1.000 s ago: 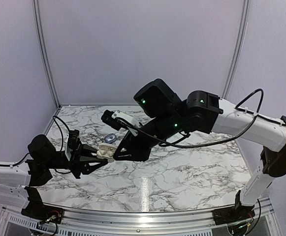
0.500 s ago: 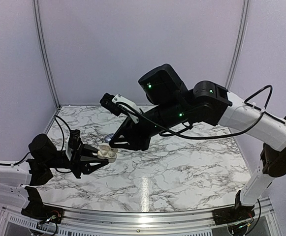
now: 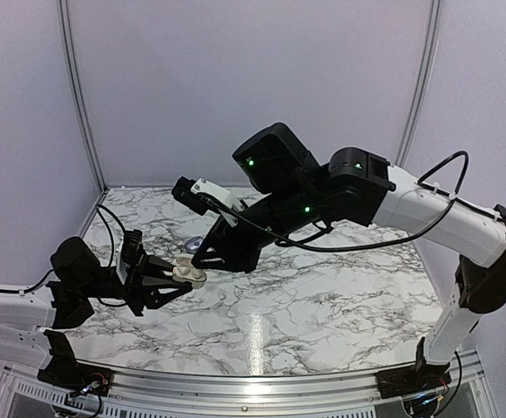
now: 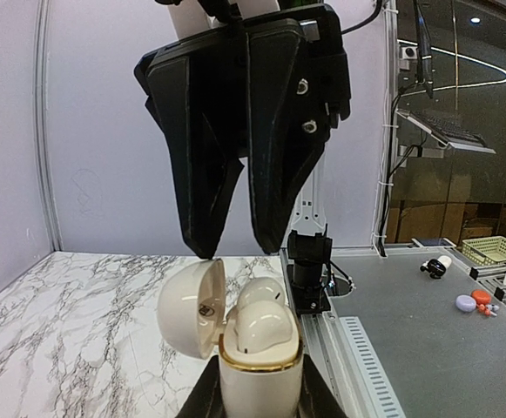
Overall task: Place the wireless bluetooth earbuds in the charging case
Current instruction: Adjust the right earbud in the right side groove of the charging case.
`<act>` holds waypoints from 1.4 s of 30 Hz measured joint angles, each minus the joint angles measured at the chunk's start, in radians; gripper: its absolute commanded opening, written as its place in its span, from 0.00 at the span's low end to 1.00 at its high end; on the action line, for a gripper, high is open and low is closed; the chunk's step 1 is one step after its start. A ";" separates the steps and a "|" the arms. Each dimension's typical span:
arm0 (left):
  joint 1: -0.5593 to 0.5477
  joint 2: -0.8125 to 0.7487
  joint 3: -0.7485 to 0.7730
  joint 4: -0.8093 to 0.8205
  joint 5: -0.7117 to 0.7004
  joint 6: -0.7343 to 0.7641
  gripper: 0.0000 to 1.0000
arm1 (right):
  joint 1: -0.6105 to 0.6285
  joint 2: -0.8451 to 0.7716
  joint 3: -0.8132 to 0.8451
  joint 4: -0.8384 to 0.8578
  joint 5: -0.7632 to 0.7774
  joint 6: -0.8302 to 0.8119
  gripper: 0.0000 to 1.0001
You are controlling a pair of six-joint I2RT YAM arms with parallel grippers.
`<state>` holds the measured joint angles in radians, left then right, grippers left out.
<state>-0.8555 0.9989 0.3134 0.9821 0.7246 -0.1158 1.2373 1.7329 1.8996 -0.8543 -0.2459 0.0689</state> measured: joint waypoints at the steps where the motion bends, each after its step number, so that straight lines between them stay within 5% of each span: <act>1: 0.000 0.000 0.000 0.000 0.000 0.000 0.00 | 0.000 0.000 0.000 -0.001 0.003 0.000 0.22; 32: 0.004 0.003 0.000 -0.009 -0.035 -0.002 0.00 | 0.005 -0.004 -0.013 -0.047 0.153 -0.002 0.24; 42: 0.004 0.000 0.000 -0.006 -0.034 -0.001 0.00 | 0.014 -0.032 -0.020 -0.035 0.095 -0.013 0.24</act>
<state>-0.8516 0.9993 0.3138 0.9764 0.6910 -0.1165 1.2518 1.7012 1.8797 -0.8898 -0.1513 0.0563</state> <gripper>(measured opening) 0.237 0.238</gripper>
